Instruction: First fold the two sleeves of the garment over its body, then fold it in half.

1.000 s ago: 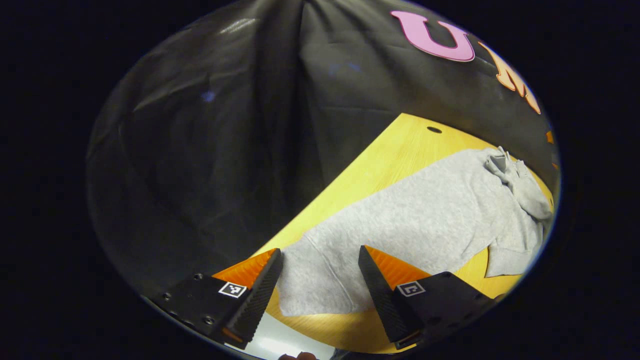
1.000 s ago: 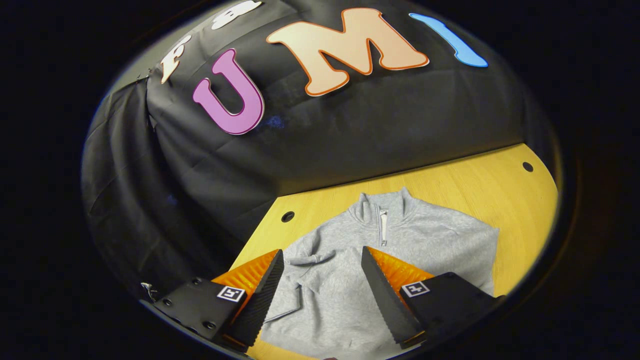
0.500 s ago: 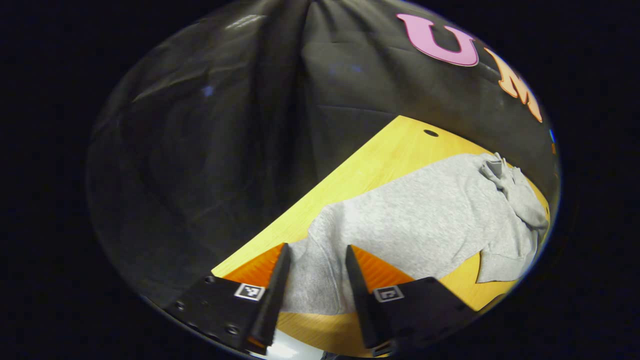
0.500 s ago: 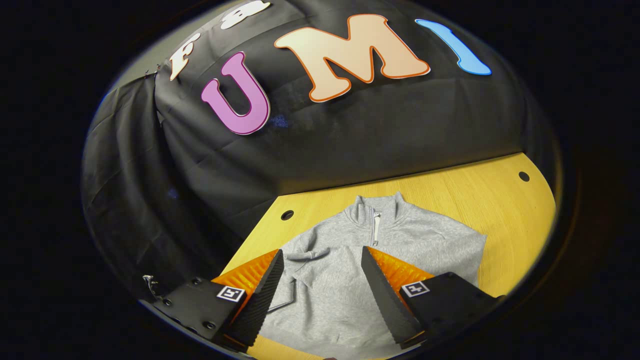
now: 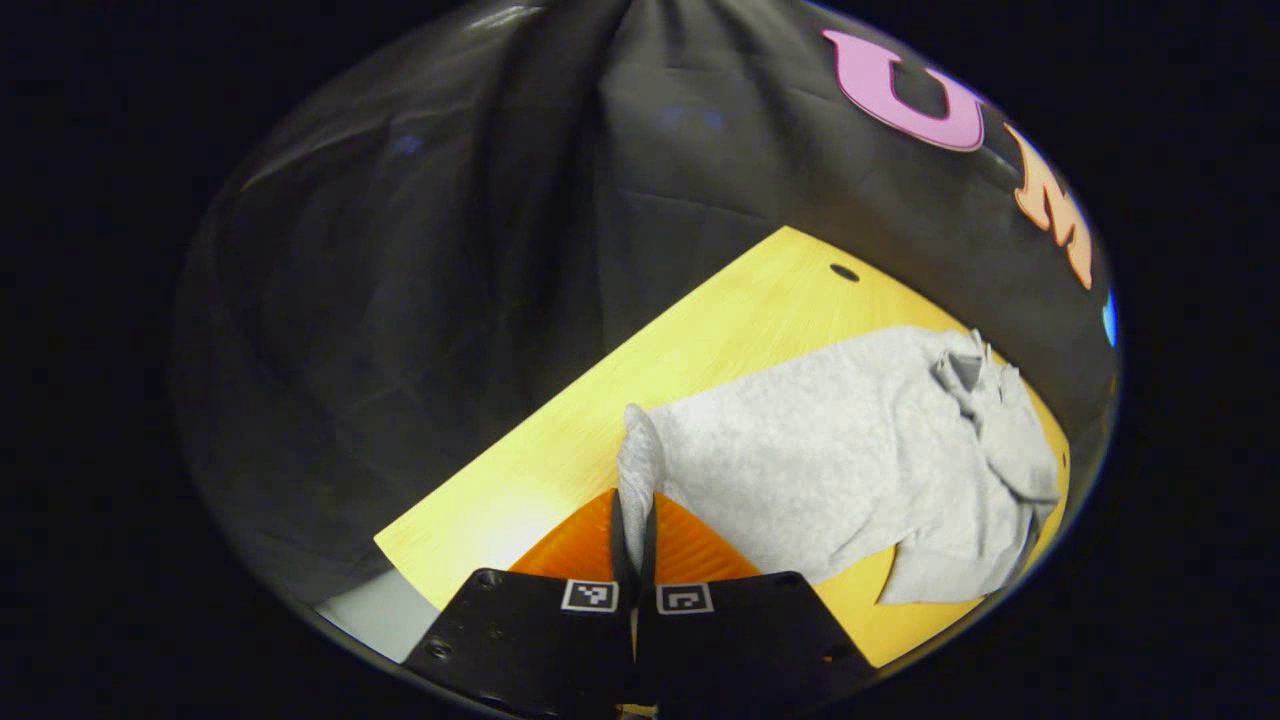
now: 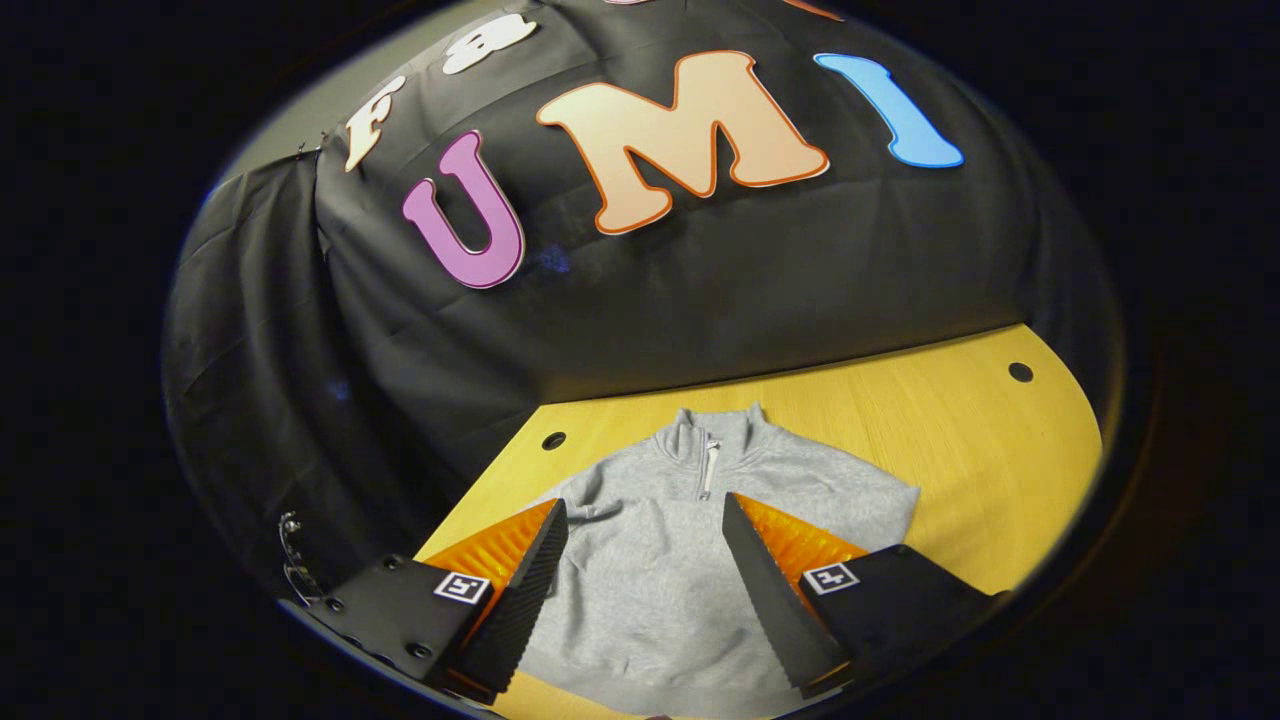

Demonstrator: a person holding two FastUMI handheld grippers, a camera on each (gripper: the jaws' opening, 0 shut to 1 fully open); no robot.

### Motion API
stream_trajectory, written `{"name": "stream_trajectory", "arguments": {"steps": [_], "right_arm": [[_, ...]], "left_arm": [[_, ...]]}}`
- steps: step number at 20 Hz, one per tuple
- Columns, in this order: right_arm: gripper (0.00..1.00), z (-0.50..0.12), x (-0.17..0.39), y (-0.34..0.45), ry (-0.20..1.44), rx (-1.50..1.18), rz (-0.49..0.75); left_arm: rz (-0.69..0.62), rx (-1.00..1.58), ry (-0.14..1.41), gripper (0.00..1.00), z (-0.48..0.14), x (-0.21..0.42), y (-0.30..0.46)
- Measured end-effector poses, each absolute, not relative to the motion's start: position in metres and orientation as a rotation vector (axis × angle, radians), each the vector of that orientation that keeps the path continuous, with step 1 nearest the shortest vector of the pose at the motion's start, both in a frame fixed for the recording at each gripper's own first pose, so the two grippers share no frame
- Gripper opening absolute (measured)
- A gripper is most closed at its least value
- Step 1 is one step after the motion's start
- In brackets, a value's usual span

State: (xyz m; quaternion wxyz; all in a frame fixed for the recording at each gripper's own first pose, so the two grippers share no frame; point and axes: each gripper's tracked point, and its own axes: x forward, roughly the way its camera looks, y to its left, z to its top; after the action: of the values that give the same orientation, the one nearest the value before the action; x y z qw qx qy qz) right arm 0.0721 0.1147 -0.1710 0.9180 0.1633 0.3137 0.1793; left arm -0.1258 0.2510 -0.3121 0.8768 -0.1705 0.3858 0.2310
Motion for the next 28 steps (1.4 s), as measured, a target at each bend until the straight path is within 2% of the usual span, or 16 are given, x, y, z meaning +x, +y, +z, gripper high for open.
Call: {"name": "stream_trajectory", "arguments": {"steps": [3, 4, 5, 9, 17, 18, 19, 28], "right_arm": [[0.98, -0.171, 0.067, 0.097, 0.639, 0.332, 0.353], [0.93, -0.169, 0.064, 0.091, 0.636, 0.329, 0.349], [0.98, -0.167, 0.063, 0.086, 0.631, 0.326, 0.343], [0.98, -0.159, 0.055, 0.056, 0.593, 0.311, 0.306], [0.98, -0.16, 0.032, -0.006, 0.557, 0.271, 0.212], [0.93, -0.159, 0.03, -0.013, 0.553, 0.274, 0.201], [0.97, -0.159, 0.027, -0.02, 0.55, 0.274, 0.191], [0.97, -0.153, -0.006, -0.084, 0.54, 0.26, 0.101]], "left_arm": [[0.473, -0.363, 0.753, 0.0, -0.281, -0.103, 0.255], [0.465, -0.359, 0.728, 0.0, -0.266, -0.091, 0.256], [0.453, -0.361, 0.704, 0.0, -0.254, -0.081, 0.254], [0.387, -0.352, 0.625, 0.0, -0.213, -0.032, 0.232], [0.178, -0.297, 0.513, 0.0, -0.159, 0.056, 0.147], [0.153, -0.29, 0.506, 0.0, -0.156, 0.065, 0.136], [0.128, -0.286, 0.501, 0.0, -0.151, 0.072, 0.124], [-0.122, -0.246, 0.462, 0.0, -0.116, 0.121, -0.012]]}}
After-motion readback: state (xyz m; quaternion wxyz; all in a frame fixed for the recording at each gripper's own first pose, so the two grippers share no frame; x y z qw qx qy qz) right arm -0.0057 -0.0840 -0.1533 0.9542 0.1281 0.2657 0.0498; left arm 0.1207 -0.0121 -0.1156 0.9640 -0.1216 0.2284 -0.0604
